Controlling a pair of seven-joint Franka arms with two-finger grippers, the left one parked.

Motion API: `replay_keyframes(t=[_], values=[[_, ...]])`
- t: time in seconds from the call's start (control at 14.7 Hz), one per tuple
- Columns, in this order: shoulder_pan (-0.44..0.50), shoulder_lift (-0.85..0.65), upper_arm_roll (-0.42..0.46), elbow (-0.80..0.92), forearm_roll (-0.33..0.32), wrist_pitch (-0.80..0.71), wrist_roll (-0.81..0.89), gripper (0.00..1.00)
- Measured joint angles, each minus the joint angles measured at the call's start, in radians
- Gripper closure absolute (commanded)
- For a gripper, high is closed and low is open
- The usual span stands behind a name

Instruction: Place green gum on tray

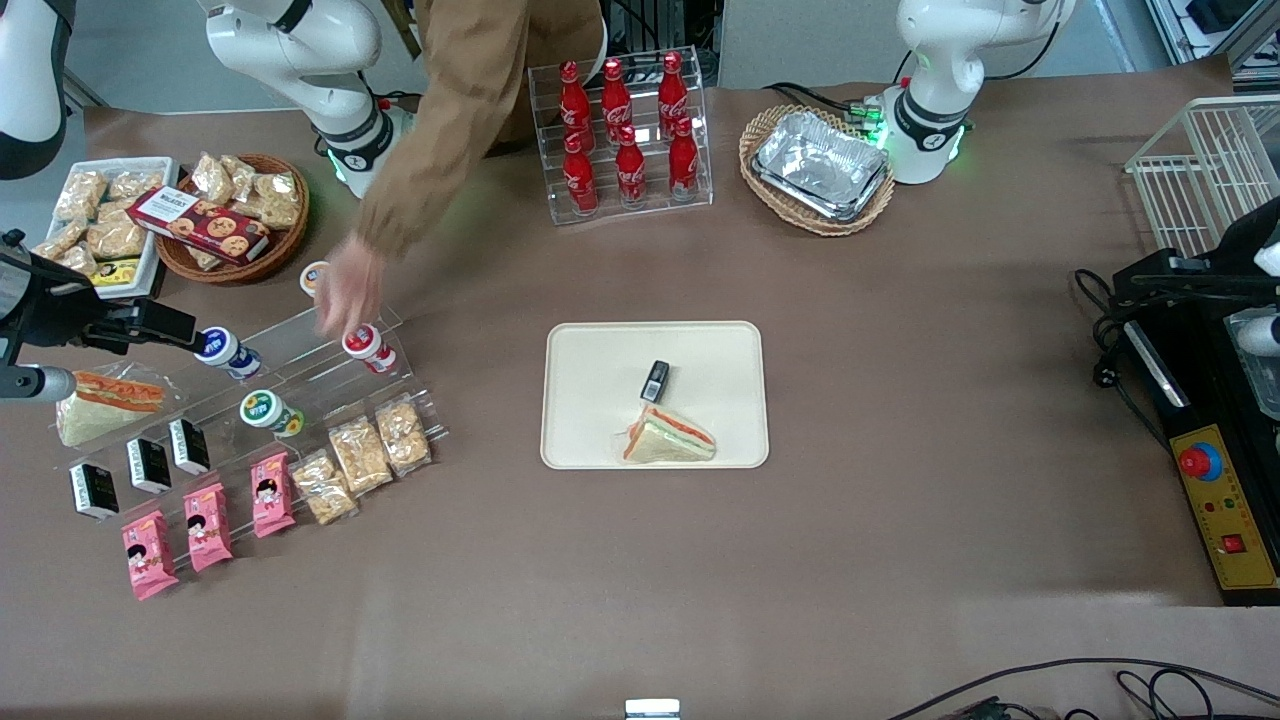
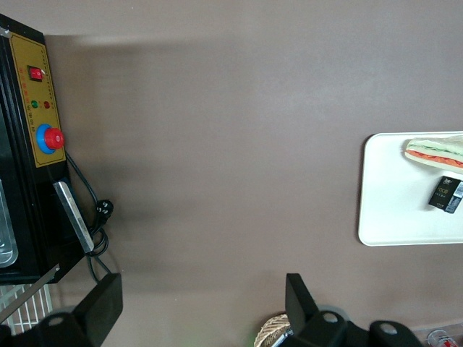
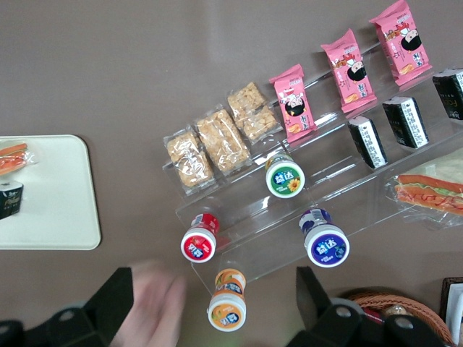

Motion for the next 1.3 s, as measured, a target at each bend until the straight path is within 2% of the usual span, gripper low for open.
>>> replay_keyframes(t=[1.09, 1.3], values=[[0.002, -0.015, 0.001, 0.004, -0.001, -0.004, -0.001, 0.0], [0.003, -0.031, 0.002, 0.004, -0.019, -0.016, -0.013, 0.0]])
